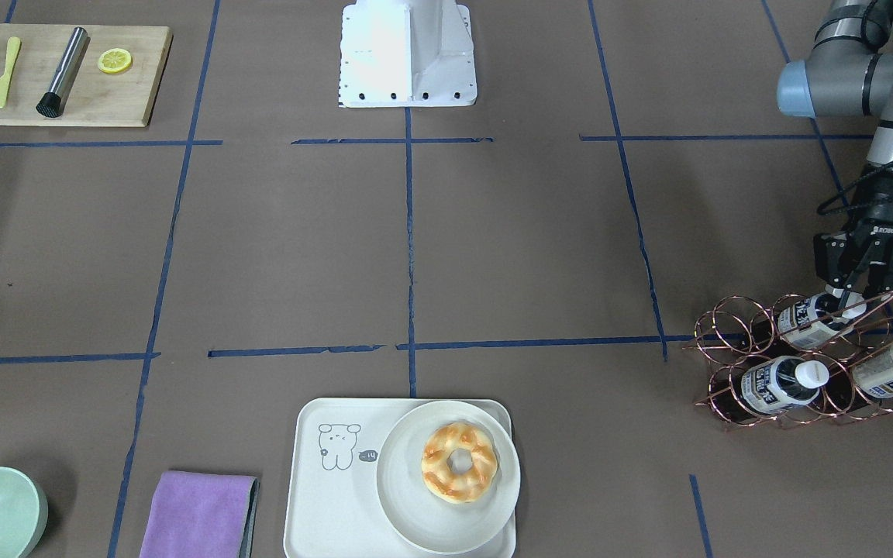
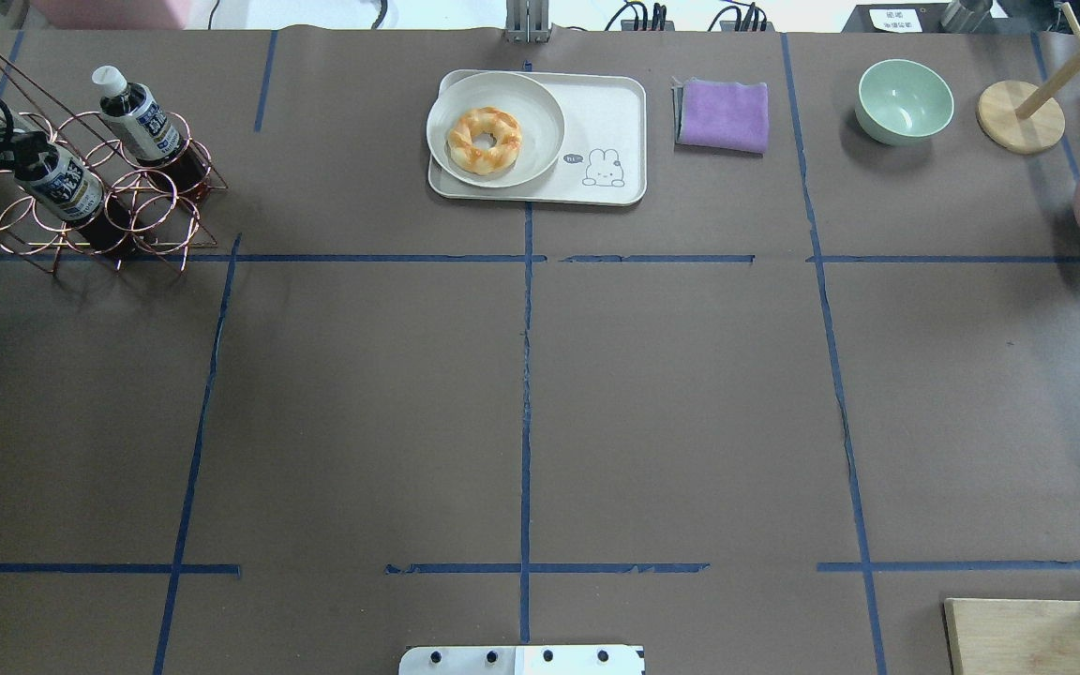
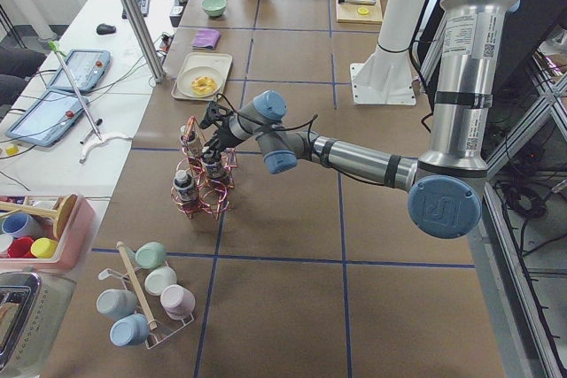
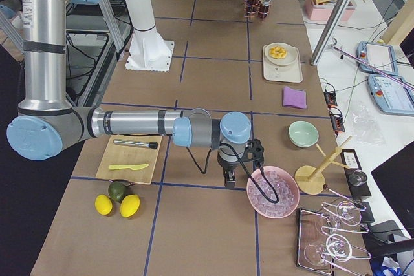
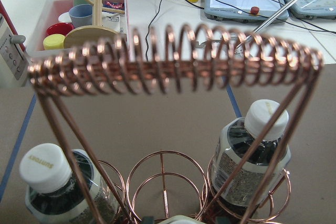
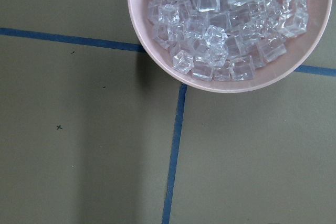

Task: Place tea on tray
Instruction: 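Grasp the tea bottle with the left gripper and lift it out of the rack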

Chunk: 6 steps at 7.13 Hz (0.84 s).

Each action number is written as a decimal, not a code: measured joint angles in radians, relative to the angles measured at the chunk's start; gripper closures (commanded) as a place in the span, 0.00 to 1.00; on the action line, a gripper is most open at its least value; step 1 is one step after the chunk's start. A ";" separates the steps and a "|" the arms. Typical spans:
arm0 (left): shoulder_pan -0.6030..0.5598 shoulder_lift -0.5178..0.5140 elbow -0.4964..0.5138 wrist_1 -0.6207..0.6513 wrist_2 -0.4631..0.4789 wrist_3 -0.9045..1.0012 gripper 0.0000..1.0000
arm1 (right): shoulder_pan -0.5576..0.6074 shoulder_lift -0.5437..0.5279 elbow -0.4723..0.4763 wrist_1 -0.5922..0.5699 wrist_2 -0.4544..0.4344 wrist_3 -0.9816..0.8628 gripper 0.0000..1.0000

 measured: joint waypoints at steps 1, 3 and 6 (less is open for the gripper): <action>-0.003 0.000 0.000 0.000 0.000 -0.001 0.81 | 0.000 0.000 0.001 0.000 0.000 0.000 0.00; -0.016 -0.001 -0.001 0.000 -0.002 -0.005 0.95 | 0.000 0.000 0.001 0.000 0.000 0.000 0.00; -0.026 -0.001 -0.016 0.005 -0.006 -0.005 0.96 | 0.000 0.000 0.001 0.000 0.000 0.000 0.00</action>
